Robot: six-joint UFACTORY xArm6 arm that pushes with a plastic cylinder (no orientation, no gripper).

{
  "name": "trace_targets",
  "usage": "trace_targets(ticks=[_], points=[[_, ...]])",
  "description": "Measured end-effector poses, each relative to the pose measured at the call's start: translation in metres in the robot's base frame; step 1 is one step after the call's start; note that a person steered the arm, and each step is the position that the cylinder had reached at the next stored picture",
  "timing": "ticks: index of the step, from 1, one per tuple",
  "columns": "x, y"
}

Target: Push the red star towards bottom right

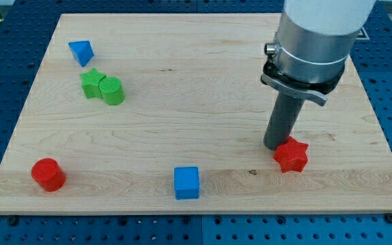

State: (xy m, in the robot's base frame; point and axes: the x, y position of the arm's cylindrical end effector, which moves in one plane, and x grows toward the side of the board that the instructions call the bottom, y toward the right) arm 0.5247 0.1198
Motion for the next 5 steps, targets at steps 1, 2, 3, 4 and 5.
trace_targets(ticks=[1, 2, 3, 4, 5], points=[[0.0, 0.007], [0.001, 0.013], [0.003, 0.013], [0.009, 0.013], [0.017, 0.013]])
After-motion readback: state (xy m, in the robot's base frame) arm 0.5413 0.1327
